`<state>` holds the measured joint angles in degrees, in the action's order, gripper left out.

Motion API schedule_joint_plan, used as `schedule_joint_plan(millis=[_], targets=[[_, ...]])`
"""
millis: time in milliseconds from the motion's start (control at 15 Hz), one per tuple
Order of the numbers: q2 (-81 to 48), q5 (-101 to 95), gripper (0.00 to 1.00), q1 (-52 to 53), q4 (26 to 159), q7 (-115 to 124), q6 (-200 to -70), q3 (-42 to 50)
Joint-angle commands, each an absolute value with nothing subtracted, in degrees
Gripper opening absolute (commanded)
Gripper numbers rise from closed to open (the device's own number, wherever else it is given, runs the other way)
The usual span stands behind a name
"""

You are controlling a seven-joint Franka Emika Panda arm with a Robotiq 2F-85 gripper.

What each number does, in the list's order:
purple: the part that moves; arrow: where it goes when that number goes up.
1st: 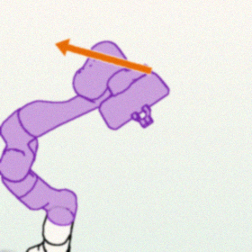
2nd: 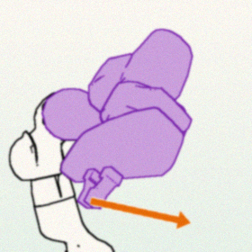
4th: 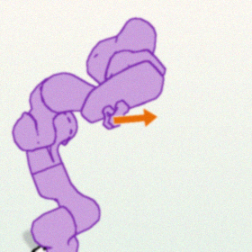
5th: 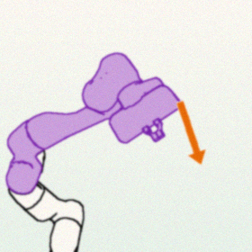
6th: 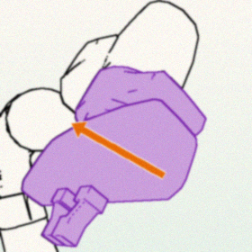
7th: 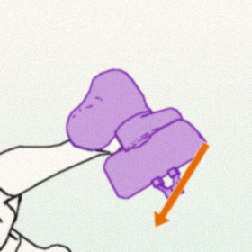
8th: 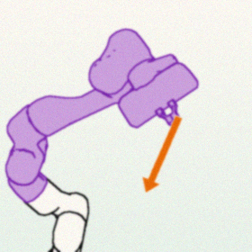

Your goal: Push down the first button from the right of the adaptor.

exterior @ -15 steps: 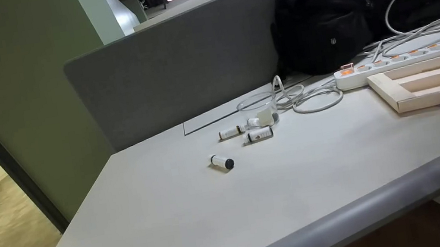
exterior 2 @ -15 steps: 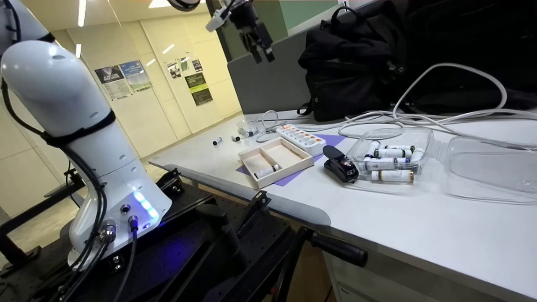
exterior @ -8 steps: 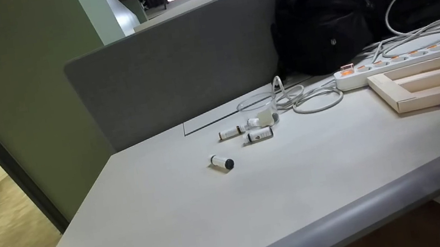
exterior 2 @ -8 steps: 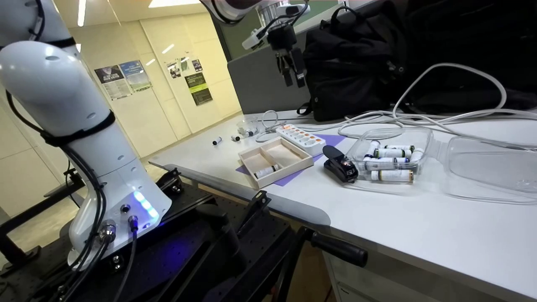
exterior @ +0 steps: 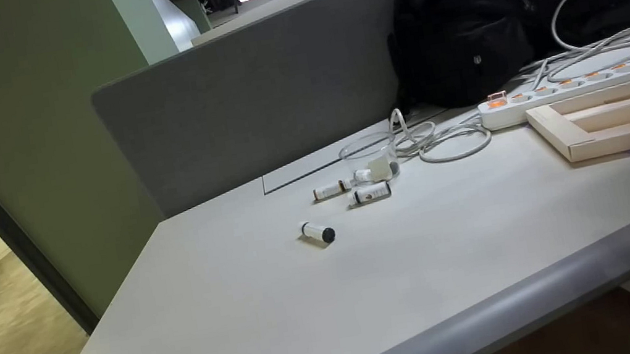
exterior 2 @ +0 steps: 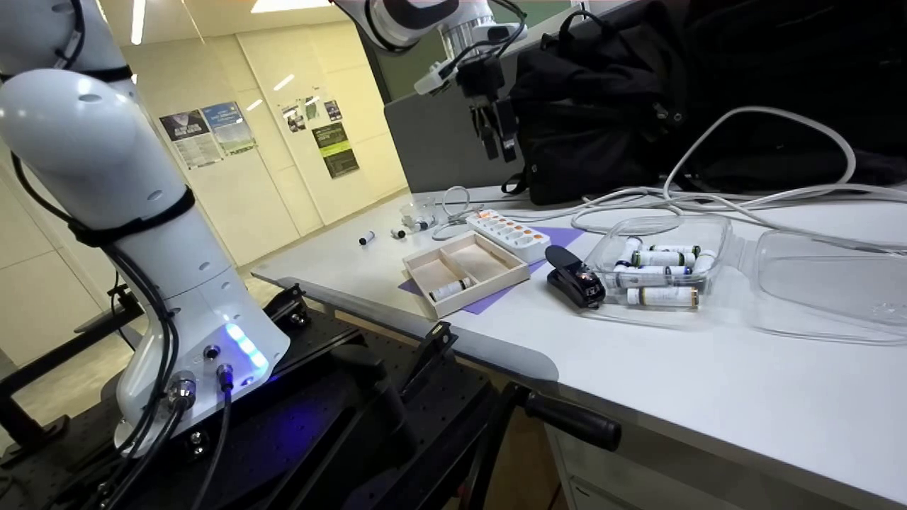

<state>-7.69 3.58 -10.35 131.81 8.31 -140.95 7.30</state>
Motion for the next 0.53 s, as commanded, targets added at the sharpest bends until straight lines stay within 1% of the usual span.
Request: schedule_joint_plan(millis=[0,133,267,333,467], targets=[[-14.85,4.68,0.51,-8.99,130.32,11.66,-146.99,7.72],[-17.76,6.12,0.37,-8.47,130.41,11.67,-151.79,7.50],[-20.43,7.46,0.25,-7.93,130.21,11.67,-156.50,7.34],[-21.85,7.26,0.17,-7.27,129.73,12.51,-157.82,7.80],[-24.14,6.19,0.04,-5.89,128.97,14.07,-159.52,9.06]])
